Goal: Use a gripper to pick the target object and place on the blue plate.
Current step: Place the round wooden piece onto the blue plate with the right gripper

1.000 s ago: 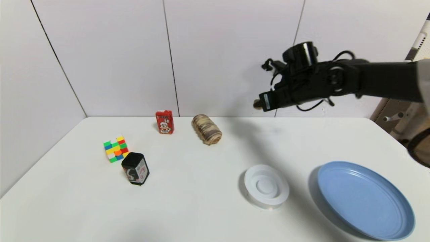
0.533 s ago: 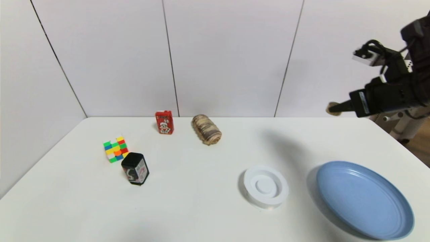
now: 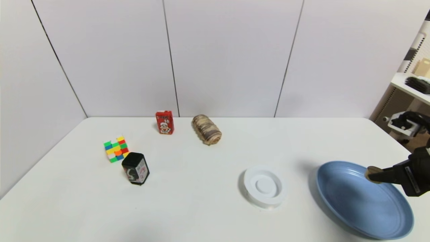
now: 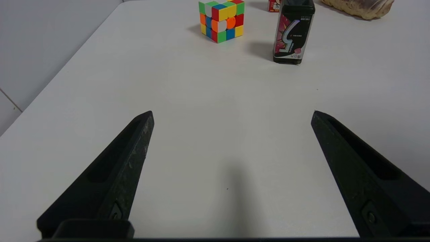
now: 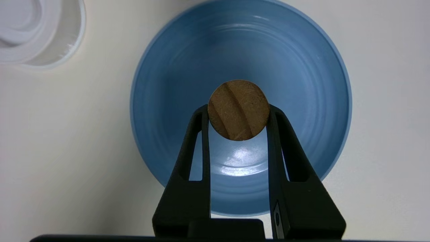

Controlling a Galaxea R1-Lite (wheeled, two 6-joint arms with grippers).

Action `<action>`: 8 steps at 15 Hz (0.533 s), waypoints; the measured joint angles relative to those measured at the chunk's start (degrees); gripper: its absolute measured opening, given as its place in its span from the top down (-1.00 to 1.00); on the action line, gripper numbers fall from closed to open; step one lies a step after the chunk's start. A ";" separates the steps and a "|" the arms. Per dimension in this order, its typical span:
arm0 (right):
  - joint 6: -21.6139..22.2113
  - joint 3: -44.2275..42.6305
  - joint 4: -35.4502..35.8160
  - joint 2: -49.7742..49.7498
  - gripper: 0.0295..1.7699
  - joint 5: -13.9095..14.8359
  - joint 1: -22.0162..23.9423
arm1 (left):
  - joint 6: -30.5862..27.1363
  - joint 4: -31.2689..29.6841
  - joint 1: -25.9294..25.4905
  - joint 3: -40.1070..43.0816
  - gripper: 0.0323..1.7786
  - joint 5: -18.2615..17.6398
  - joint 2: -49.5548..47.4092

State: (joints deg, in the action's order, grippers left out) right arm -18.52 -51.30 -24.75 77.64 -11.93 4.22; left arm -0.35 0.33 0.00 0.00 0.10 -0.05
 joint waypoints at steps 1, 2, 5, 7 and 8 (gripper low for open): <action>-0.16 1.27 1.66 0.50 0.50 -0.02 0.10 | -0.02 0.00 0.00 0.00 -0.90 -0.02 0.00; -0.22 1.94 2.38 1.18 0.50 -0.02 0.13 | 0.00 0.00 0.00 0.00 -0.90 -0.02 0.00; -0.22 2.46 2.73 3.73 0.50 0.06 0.24 | 0.00 0.00 0.00 0.00 -0.90 -0.02 0.00; -0.37 2.40 2.73 5.33 0.50 0.15 0.24 | 0.02 0.00 0.00 0.00 -0.90 -0.02 0.00; -0.44 2.38 2.76 5.92 0.36 0.17 0.24 | 0.02 0.02 0.00 0.00 -0.90 0.00 0.00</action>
State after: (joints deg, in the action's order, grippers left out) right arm -18.96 -48.92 -21.99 83.57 -11.76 4.46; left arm -0.33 0.35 0.00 0.00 0.10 -0.05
